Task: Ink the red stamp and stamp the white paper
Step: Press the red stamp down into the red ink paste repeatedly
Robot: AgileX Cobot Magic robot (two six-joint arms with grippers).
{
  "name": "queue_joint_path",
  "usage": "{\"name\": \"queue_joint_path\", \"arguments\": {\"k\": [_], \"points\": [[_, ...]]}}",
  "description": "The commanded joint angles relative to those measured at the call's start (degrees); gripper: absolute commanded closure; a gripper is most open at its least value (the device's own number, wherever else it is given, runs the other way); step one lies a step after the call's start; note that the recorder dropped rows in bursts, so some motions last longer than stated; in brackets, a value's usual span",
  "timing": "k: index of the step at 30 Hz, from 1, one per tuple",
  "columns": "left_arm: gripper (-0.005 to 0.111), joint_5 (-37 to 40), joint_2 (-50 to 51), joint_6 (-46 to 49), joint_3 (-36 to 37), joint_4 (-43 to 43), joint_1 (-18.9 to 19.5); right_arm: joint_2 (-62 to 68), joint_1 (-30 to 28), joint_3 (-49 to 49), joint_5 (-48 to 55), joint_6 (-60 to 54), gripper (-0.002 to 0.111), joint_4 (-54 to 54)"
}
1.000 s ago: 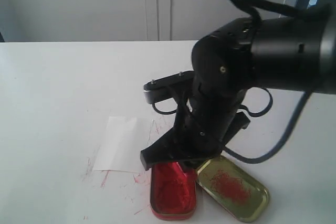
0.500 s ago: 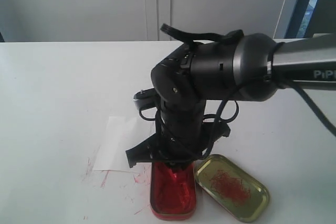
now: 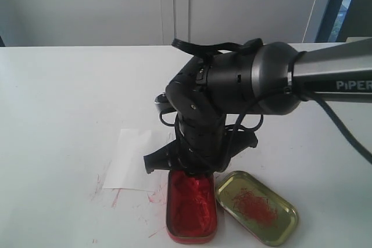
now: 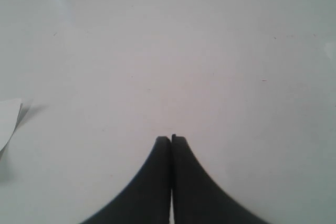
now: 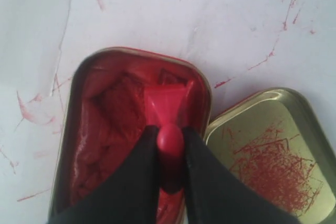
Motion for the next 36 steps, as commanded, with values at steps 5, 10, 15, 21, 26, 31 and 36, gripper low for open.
{"name": "queue_joint_path", "arguments": {"k": [5, 10, 15, 21, 26, 31, 36], "points": [[0.107, 0.07, 0.39, 0.0, -0.32, -0.57, 0.13, 1.86, 0.04, -0.37, 0.41, 2.69, 0.108, -0.15], [0.107, 0.07, 0.39, 0.0, -0.32, -0.57, 0.13, 2.59, 0.04, -0.37, 0.54, 2.69, 0.108, -0.15], [0.107, 0.07, 0.39, 0.0, -0.32, -0.57, 0.13, 4.89, -0.06, -0.37, 0.54, 2.69, 0.108, 0.74], [0.107, 0.07, 0.39, 0.0, -0.32, -0.57, 0.13, 7.41, -0.06, -0.37, 1.35, 2.69, 0.108, 2.49], [0.107, 0.07, 0.39, 0.0, -0.32, -0.57, 0.13, 9.31, -0.06, -0.37, 2.74, 2.23, 0.108, 2.8], [0.107, 0.07, 0.39, 0.0, -0.32, -0.57, 0.13, 10.39, -0.06, -0.37, 3.68, 1.58, 0.108, 3.01], [0.107, 0.07, 0.39, 0.0, -0.32, -0.57, 0.13, 11.75, -0.06, -0.37, 6.64, 1.1, 0.108, 3.36]]}}
